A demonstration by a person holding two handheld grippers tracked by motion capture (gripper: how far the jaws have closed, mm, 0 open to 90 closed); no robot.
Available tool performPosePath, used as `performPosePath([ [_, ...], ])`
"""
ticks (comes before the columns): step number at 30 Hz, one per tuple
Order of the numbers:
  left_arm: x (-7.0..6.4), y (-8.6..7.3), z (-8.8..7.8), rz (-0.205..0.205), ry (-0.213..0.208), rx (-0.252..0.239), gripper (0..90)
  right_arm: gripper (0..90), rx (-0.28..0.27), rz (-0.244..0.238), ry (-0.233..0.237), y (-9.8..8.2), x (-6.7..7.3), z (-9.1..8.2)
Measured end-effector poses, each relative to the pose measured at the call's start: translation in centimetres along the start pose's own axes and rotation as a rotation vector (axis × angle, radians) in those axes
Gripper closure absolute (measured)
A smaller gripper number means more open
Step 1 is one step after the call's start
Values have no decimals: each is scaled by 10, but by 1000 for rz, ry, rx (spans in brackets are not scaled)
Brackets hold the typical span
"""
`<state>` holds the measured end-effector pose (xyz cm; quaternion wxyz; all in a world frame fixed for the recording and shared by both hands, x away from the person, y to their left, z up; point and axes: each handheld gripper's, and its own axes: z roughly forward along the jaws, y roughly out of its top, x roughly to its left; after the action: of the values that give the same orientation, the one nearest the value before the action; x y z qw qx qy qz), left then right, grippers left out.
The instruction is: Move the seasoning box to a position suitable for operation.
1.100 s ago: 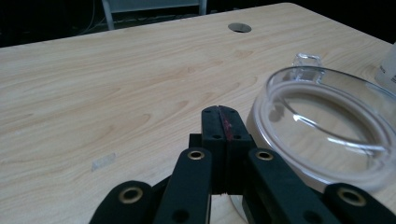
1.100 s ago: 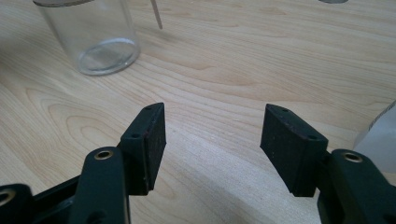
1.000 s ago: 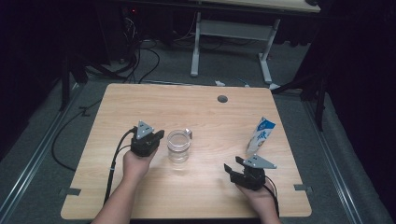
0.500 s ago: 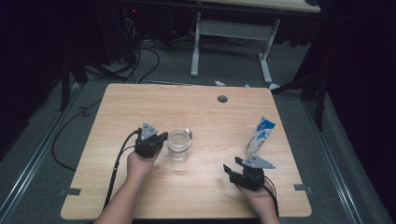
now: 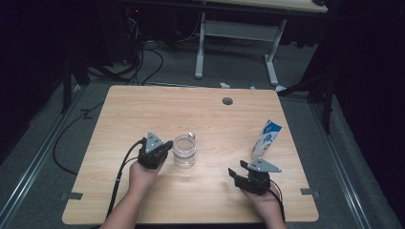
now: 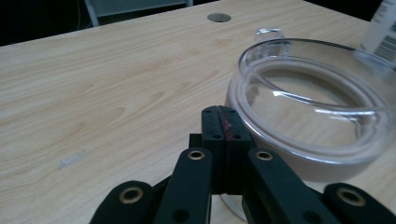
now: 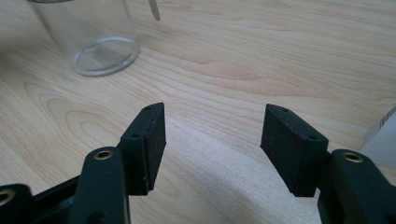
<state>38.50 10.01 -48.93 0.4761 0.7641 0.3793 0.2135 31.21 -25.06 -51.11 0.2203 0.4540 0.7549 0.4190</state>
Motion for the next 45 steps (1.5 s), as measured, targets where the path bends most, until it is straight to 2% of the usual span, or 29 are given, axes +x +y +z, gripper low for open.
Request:
performPosePath([
  [3, -6, -3, -5, 6, -7, -4, 900, 402, 0, 0, -1, 0, 0, 0],
  [5, -18, -8, -13, 17, -18, -14, 900, 403, 1, -2, -2, 0, 0, 0],
  [6, -18, -8, -13, 17, -18, -14, 900, 403, 1, -4, -1, 0, 0, 0],
  [8, -27, -12, -18, 15, -21, -27, 900, 403, 1, -3, 0, 0, 0, 0],
  [12, -21, -11, -11, -11, 7, -17, 900, 403, 0, -5, 2, 1, 2, 0],
  [14, -18, -10, -7, -12, 13, -12, 900, 404, -2, -9, 5, 1, 2, -1],
  [24, -22, -8, -5, -2, 9, -9, 900, 406, -1, 0, 2, 1, 0, -1],
  [36, -41, -14, -13, 18, -20, -24, 900, 412, -2, 0, 0, 1, 0, -1],
  [45, -53, -16, -15, 25, -59, -22, 900, 417, -6, -2, -5, 1, -2, -2],
])
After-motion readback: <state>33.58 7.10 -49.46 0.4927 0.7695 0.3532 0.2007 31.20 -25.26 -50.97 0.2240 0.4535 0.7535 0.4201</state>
